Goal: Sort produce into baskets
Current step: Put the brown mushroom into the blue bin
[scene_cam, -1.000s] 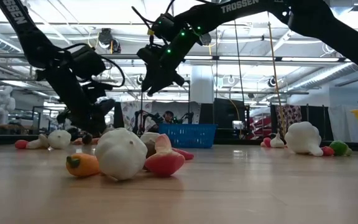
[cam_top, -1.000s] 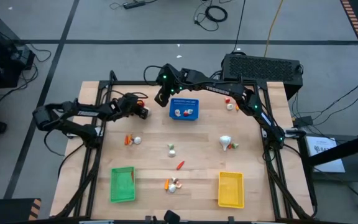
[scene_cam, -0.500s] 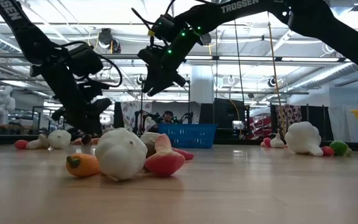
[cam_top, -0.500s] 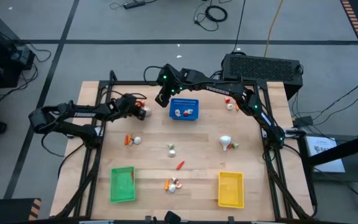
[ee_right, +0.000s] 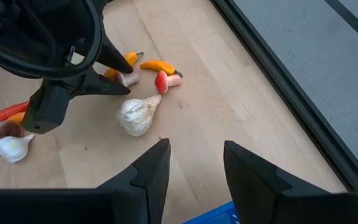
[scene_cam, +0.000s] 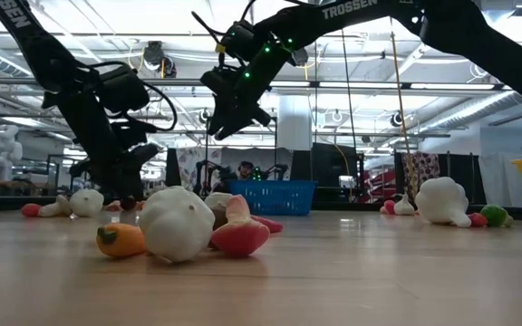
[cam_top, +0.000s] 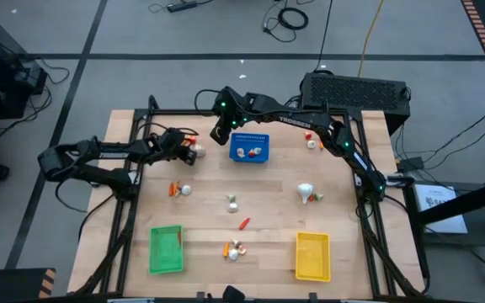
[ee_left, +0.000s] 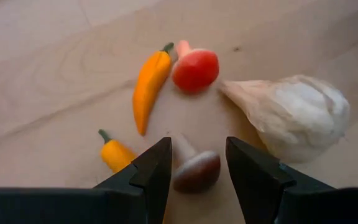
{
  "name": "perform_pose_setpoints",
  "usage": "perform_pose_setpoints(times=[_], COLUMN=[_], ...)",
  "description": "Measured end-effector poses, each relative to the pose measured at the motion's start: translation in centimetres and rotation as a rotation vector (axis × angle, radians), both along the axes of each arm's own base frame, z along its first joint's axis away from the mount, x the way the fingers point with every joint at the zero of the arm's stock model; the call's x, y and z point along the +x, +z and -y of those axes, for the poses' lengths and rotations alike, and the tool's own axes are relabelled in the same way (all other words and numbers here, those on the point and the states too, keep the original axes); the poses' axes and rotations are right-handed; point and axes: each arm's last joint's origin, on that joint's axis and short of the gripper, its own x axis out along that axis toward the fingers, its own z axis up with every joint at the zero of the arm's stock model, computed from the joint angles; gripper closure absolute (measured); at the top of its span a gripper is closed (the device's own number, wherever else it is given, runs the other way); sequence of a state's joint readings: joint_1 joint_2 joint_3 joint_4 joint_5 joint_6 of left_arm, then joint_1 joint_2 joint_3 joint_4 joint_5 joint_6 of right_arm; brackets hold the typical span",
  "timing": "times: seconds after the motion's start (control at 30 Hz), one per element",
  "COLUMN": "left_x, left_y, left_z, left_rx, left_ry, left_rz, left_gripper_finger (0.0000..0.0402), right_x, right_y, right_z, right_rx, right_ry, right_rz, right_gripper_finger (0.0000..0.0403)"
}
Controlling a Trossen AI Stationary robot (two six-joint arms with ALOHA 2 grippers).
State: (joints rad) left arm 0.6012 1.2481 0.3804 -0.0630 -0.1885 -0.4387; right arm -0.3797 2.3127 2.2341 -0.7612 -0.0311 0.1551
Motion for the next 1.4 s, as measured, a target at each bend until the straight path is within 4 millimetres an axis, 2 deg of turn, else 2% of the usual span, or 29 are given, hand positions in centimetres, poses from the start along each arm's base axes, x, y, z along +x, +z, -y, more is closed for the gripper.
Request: perform_pose_setpoints(times=[1.1, 1.3, 1.4], left_x=[-0.8, -0.9, -0.8], left_y=[-0.9, -0.9, -0.9], left_z=[0.5, 0.6, 0.5], left_rx=[-0.031, -0.026, -0.01], left_ry=[-0.004, -0.023, -0.038], left_rz=[-0.065, -0.083, -0.096], left_gripper_finger=[0.0243, 0.0287, 0.0312], right_x=[0.0, 0.1, 0.1], right_y=[0.0, 0.0, -0.1], right_z=[-0.1, -0.2, -0.6], right_rx=[0.01, 0.025, 0.036], right_ry=[-0.011, -0.023, 0.038], right_rz=[0.005, 0.009, 0.002], right_gripper_finger=[0.0261, 0.0261, 0.0261])
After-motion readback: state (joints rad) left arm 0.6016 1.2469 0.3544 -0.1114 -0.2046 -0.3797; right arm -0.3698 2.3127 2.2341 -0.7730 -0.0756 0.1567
